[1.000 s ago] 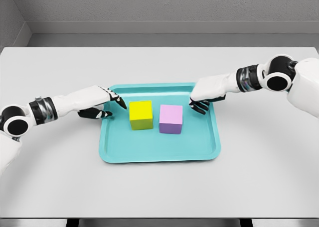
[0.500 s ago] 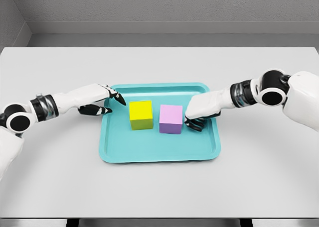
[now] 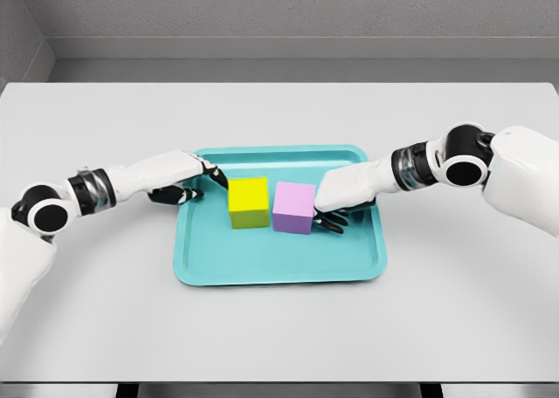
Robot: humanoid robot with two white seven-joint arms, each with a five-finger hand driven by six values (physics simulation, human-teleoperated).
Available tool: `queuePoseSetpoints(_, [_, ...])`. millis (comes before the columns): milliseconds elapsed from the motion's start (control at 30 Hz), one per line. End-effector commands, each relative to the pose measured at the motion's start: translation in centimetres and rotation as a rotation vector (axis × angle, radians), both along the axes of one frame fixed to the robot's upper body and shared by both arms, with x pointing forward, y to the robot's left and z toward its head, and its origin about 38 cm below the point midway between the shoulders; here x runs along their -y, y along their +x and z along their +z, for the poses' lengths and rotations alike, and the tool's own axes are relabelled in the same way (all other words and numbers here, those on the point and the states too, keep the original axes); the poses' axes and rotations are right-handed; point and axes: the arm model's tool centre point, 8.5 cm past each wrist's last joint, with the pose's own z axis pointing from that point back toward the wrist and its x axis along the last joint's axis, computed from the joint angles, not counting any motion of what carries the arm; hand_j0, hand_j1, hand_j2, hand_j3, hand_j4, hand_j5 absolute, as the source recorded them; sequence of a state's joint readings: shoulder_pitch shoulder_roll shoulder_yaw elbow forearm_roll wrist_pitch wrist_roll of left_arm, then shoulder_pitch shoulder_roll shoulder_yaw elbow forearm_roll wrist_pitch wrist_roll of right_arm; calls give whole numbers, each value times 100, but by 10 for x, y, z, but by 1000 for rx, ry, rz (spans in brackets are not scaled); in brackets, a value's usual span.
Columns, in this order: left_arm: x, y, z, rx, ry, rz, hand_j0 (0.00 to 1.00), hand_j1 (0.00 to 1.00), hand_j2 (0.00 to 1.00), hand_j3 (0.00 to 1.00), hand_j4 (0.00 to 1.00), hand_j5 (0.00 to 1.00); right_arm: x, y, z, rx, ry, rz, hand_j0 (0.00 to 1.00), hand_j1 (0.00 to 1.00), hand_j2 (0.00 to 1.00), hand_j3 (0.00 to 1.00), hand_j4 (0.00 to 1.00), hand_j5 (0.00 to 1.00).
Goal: Push two cubes
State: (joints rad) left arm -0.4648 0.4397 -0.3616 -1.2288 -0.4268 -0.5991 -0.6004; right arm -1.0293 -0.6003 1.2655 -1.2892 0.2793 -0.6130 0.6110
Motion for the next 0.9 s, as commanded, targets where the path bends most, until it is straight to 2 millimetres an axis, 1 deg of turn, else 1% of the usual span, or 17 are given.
queuePoseSetpoints(0, [11, -3, -6, -9, 16, -38, 61, 61, 61, 61, 61, 61, 0, 1, 0, -2, 4, -5, 13, 13, 13, 13, 13, 13])
queuePoseSetpoints(133, [14, -4, -7, -2, 31, -45, 61, 61, 61, 61, 61, 61, -4, 2, 0, -4, 8, -4, 13, 13, 13, 13, 13, 13])
queuePoseSetpoints(167, [20, -4, -8, -5, 35, -59, 61, 61, 61, 61, 61, 61, -5, 2, -1, -5, 9, -3, 13, 13, 13, 13, 13, 13])
queuePoseSetpoints(300, [27, -2, -5, 2, 25, -69, 61, 61, 61, 61, 61, 61, -5, 4, 1, -2, 10, -6, 13, 13, 13, 13, 13, 13])
queuePoseSetpoints(467, [34, -2, -4, 4, 21, -82, 61, 61, 61, 61, 61, 61, 5, 11, -3, -6, -6, -44, 13, 13, 13, 13, 13, 13])
queuePoseSetpoints(567, [34, 0, -2, 9, 24, -85, 61, 61, 61, 61, 61, 61, 8, 13, -3, -6, -7, -55, 13, 13, 13, 13, 13, 13])
queuePoseSetpoints(667, [40, -1, -2, 9, 12, -91, 61, 61, 61, 61, 61, 61, 16, 19, -5, -7, -16, -85, 13, 13, 13, 13, 13, 13])
queuePoseSetpoints(700, [39, -1, -2, 9, 13, -90, 61, 61, 61, 61, 61, 61, 19, 22, -5, -8, -20, -97, 13, 13, 13, 13, 13, 13])
queuePoseSetpoints(733, [38, 0, -2, 8, 13, -87, 61, 61, 61, 61, 61, 61, 15, 24, -4, -6, -17, -96, 13, 13, 13, 13, 13, 13])
queuePoseSetpoints(767, [36, 0, -1, 10, 15, -85, 61, 61, 61, 61, 61, 61, 16, 25, -4, -5, -18, -98, 13, 13, 13, 13, 13, 13])
queuePoseSetpoints(833, [30, 1, 0, 10, 15, -75, 61, 61, 61, 61, 61, 61, 13, 27, -3, -3, -16, -99, 13, 13, 13, 13, 13, 13])
queuePoseSetpoints(867, [25, 4, 5, 17, 16, -66, 62, 62, 62, 62, 62, 62, 13, 29, 0, 4, -16, -99, 13, 13, 13, 13, 13, 13])
